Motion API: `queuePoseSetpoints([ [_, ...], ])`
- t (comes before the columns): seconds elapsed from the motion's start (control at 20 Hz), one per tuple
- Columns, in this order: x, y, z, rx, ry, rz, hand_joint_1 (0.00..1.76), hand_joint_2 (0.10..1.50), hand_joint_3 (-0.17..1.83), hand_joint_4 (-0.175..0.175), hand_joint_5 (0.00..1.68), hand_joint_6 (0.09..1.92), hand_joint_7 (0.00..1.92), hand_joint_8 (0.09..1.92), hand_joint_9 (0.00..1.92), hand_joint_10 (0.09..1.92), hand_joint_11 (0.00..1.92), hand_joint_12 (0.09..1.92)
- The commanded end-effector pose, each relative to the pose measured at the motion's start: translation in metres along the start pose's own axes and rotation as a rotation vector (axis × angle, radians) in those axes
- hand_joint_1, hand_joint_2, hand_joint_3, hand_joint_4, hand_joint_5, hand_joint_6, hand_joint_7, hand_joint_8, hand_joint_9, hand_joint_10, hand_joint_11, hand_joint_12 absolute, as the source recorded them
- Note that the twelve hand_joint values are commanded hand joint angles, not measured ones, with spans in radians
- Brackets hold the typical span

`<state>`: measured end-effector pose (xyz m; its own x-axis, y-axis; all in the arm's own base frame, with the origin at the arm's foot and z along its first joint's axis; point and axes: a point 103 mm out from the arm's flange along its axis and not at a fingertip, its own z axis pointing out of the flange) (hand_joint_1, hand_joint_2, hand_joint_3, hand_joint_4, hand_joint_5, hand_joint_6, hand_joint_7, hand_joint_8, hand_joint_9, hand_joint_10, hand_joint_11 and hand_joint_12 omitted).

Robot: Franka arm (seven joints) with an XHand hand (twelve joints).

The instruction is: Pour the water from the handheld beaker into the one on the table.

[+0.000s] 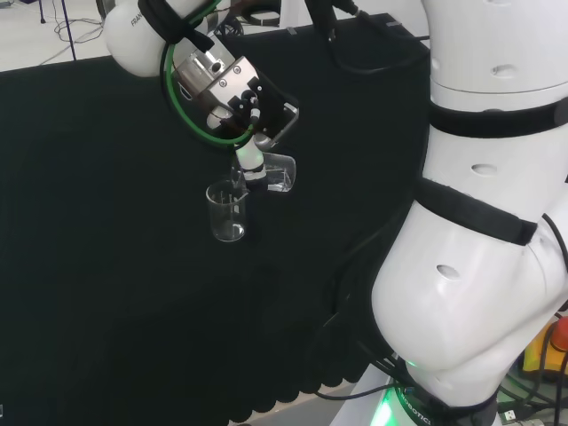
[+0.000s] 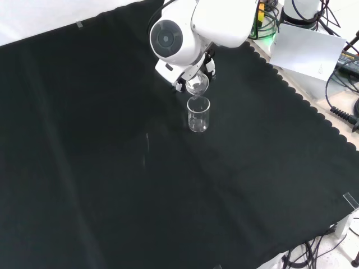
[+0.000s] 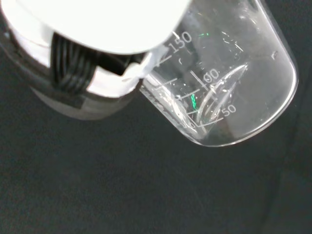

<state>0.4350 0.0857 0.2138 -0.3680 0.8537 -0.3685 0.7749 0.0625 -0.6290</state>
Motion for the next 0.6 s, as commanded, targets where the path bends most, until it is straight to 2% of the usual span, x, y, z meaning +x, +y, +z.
queuePoseSetpoints([
  [0.05,0.005,0.000,-0.004,0.032,-0.025,0.022,1.29,0.56,1.01,-0.175,1.08,1.14,1.15,1.13,1.50,0.99,1.19,0.87],
  [0.4,0.014,-0.002,-0.013,0.052,-0.057,0.034,1.29,0.56,1.01,-0.175,1.08,1.15,1.15,1.13,1.50,0.99,1.19,0.88],
  [0.6,0.016,-0.002,-0.016,0.079,-0.074,0.058,1.29,0.56,1.02,-0.175,1.08,1.15,1.14,1.13,1.50,0.99,1.19,0.88],
])
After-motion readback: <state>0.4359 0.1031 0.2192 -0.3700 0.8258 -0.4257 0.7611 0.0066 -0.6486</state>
